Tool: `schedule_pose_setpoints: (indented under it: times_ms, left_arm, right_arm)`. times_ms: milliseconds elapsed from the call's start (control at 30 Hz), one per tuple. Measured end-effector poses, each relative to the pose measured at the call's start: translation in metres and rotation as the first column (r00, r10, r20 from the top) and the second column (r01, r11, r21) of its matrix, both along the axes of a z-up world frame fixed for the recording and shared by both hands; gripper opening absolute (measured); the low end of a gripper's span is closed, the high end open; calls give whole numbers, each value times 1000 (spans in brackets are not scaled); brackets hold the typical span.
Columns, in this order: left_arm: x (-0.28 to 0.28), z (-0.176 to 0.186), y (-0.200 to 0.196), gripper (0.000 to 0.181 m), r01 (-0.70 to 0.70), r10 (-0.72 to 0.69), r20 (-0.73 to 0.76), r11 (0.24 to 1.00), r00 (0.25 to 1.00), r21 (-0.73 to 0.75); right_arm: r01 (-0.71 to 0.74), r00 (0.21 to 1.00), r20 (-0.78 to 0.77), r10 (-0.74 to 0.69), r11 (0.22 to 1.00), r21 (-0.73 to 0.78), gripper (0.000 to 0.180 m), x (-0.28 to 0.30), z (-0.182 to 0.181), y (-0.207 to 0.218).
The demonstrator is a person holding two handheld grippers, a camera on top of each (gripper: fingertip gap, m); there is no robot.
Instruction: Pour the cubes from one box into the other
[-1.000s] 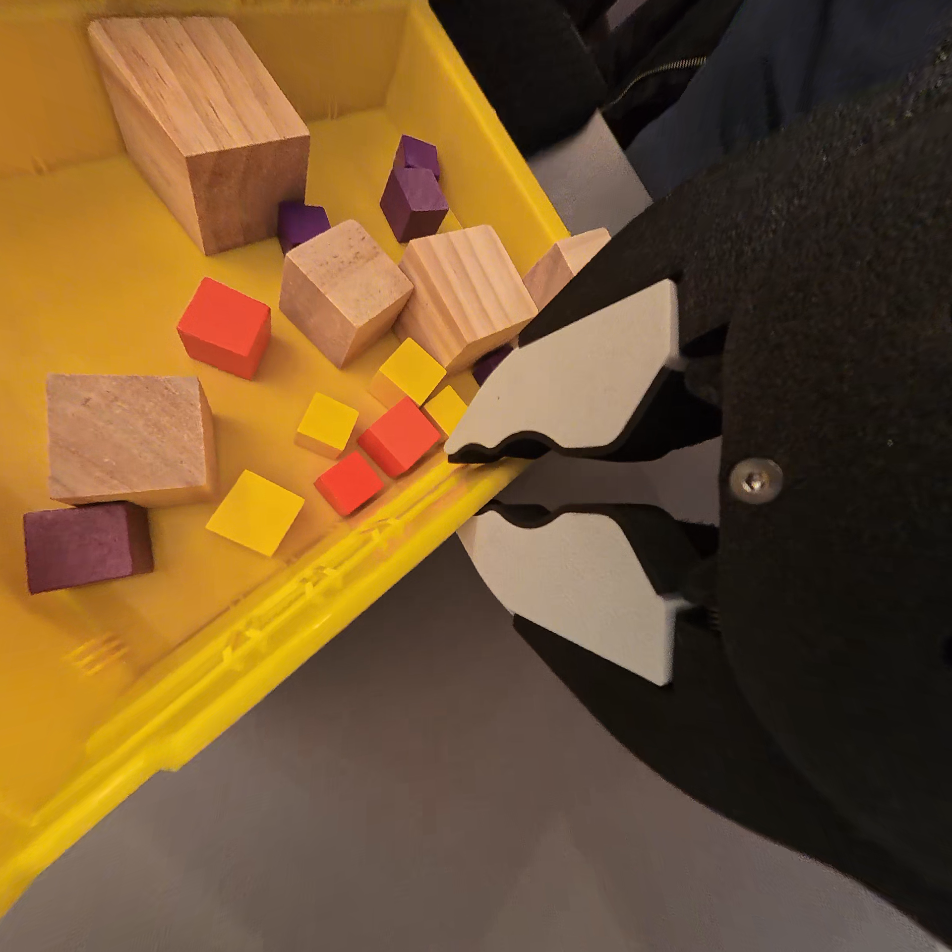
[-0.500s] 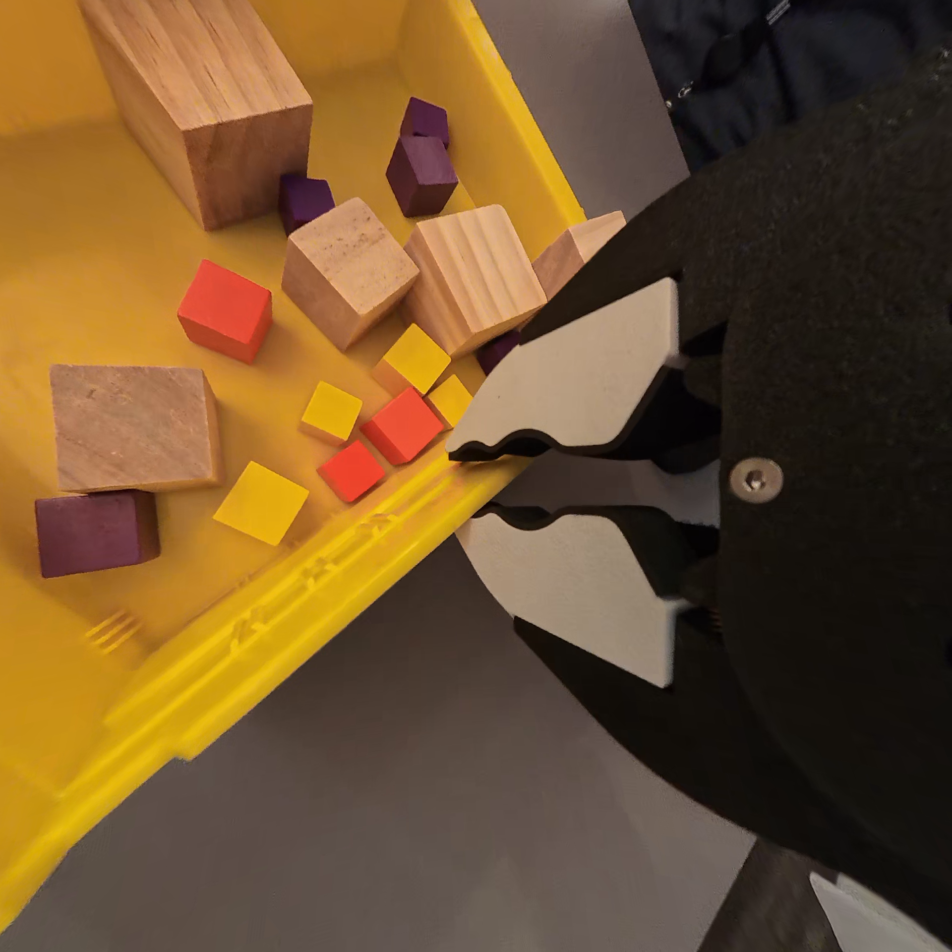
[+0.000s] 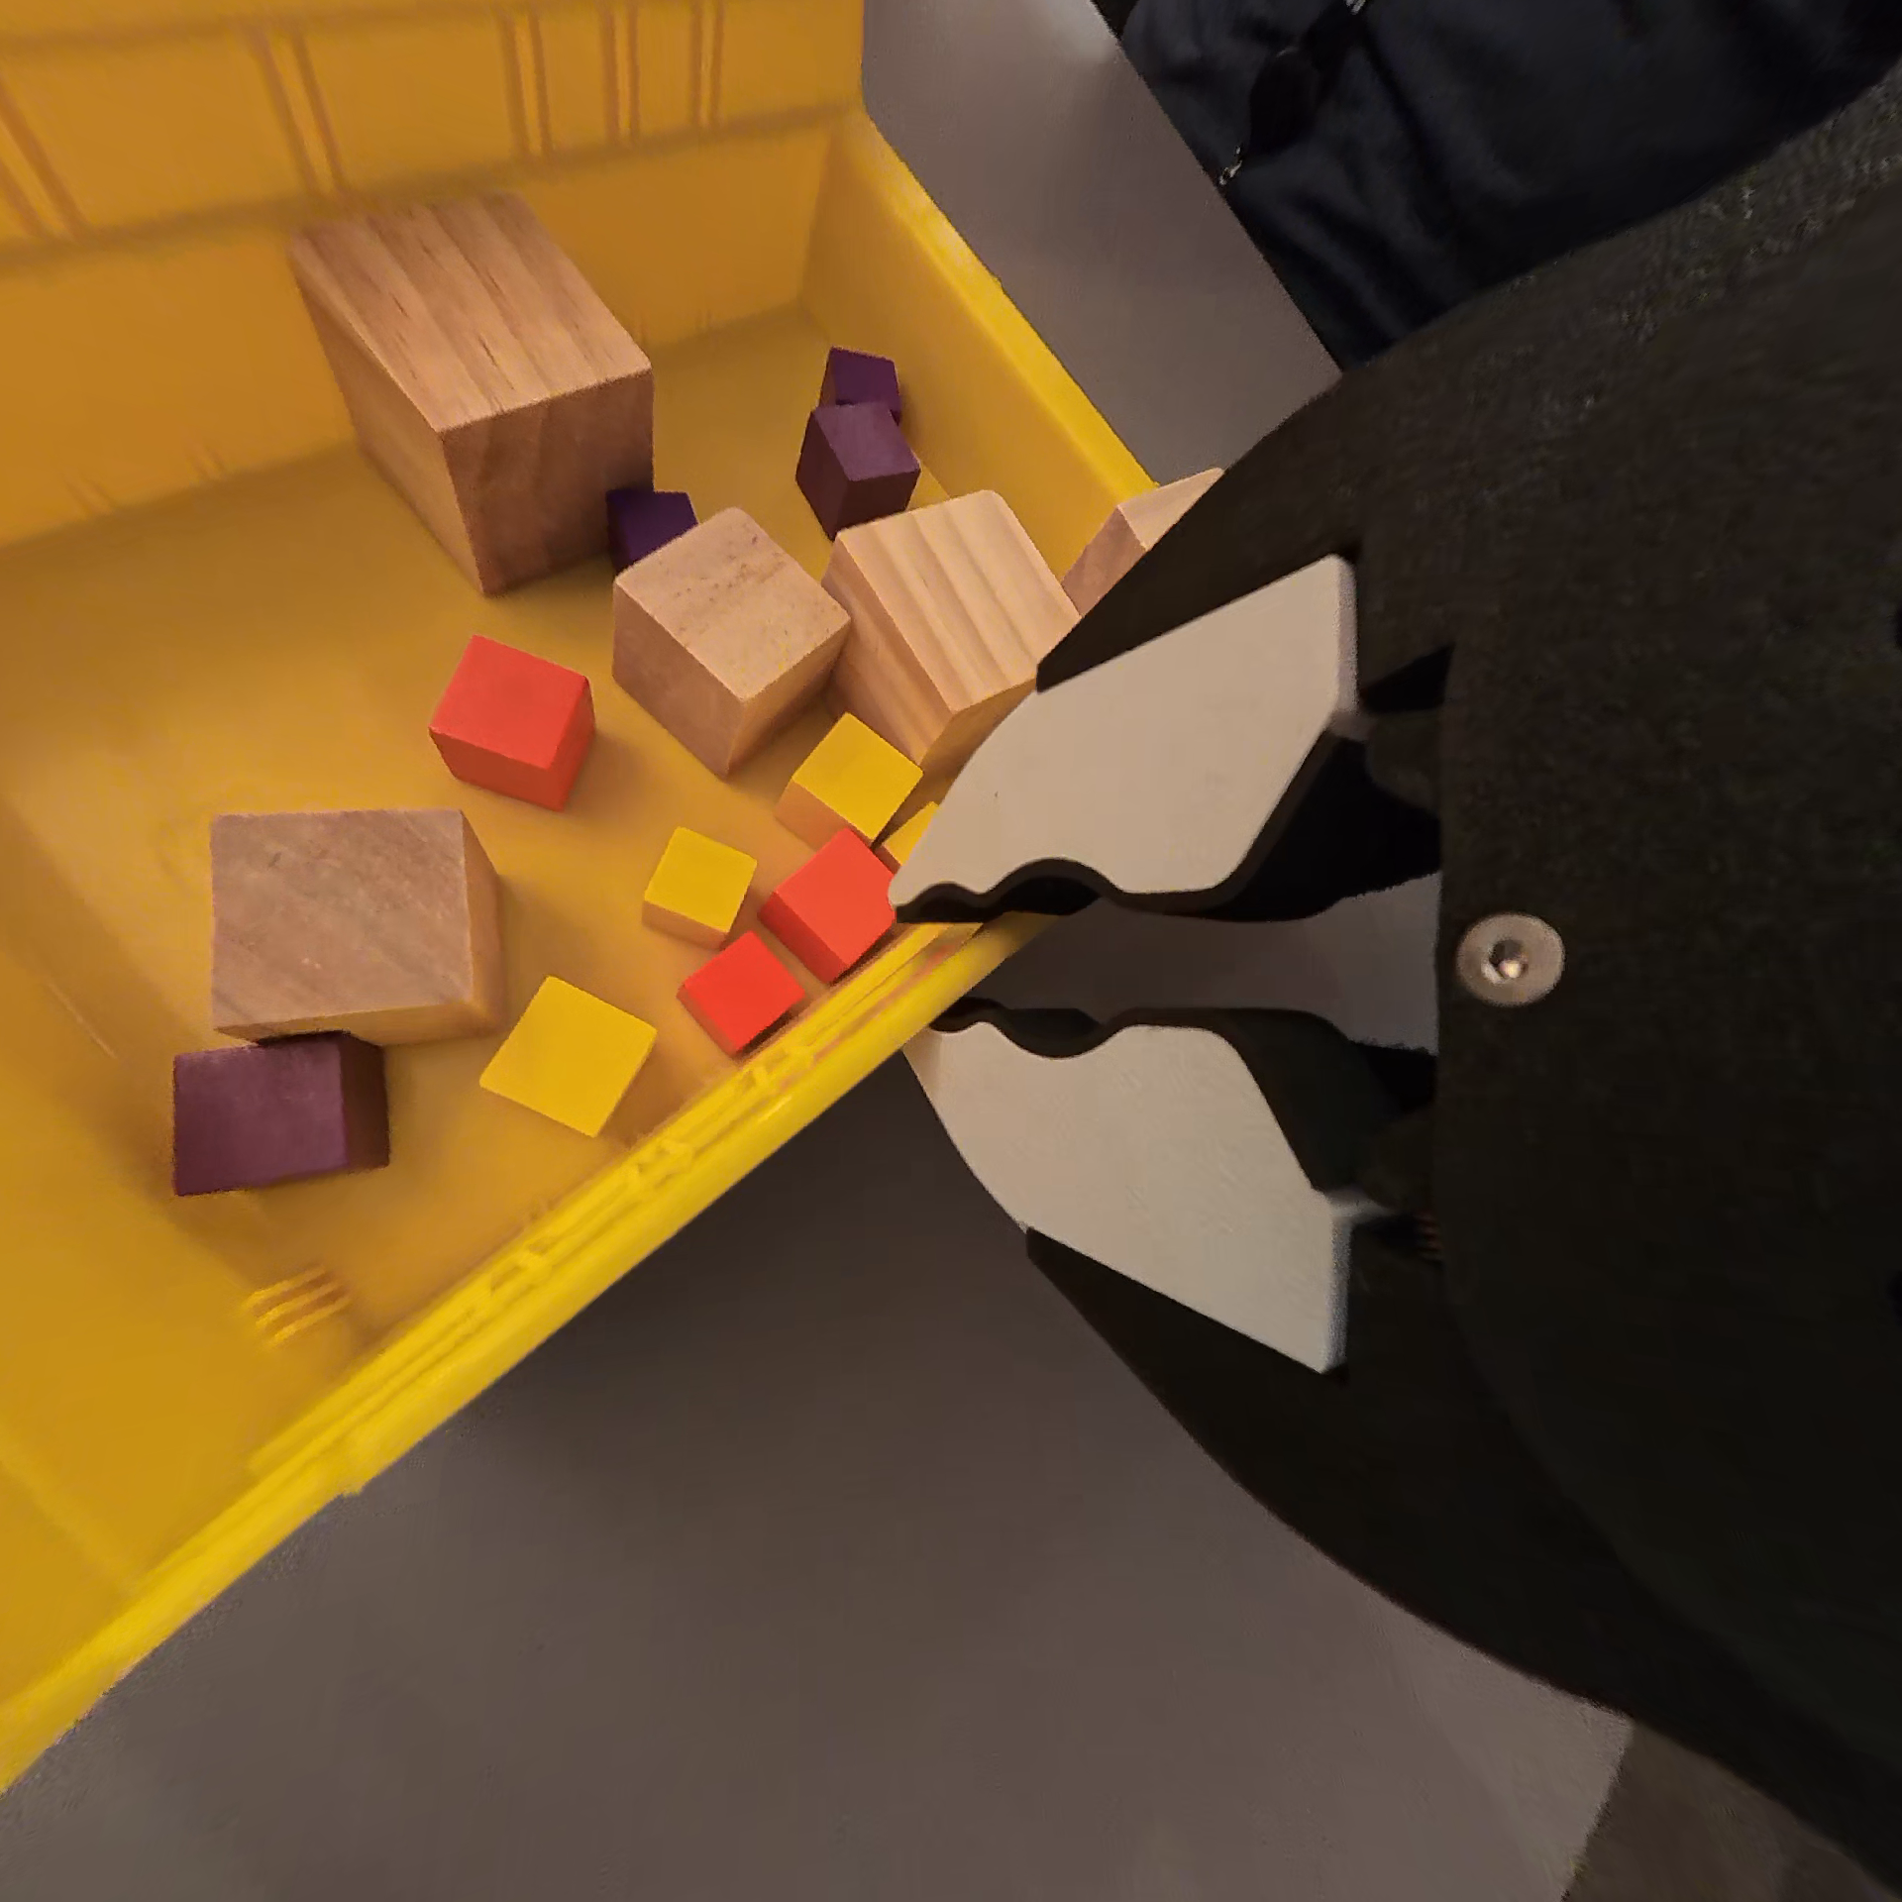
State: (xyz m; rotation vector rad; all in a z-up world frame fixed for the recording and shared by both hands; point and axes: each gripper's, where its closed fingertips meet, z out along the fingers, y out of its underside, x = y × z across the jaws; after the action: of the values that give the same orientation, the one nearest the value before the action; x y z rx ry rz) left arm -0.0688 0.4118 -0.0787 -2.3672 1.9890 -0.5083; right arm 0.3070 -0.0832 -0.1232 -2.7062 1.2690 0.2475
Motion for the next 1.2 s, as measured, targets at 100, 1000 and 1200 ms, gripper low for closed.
schedule_pose_setpoints:
  times_ms: [100,1000,1200]
  left_arm:
    - [1,2,3,14,-34,47,115,993,992,-114]
    - [-9,7,22,13,-106,91,165,991,982,84]
    - [-13,7,28,14,-74,55,165,991,985,112]
  right_arm:
    - [38,999,2,-38,999,21,6,-5,0,7]
    - [144,972,161,-173,973,178,16,-7,14,38]
    - [93,938,302,-172,962,258,26,-5,37,37]
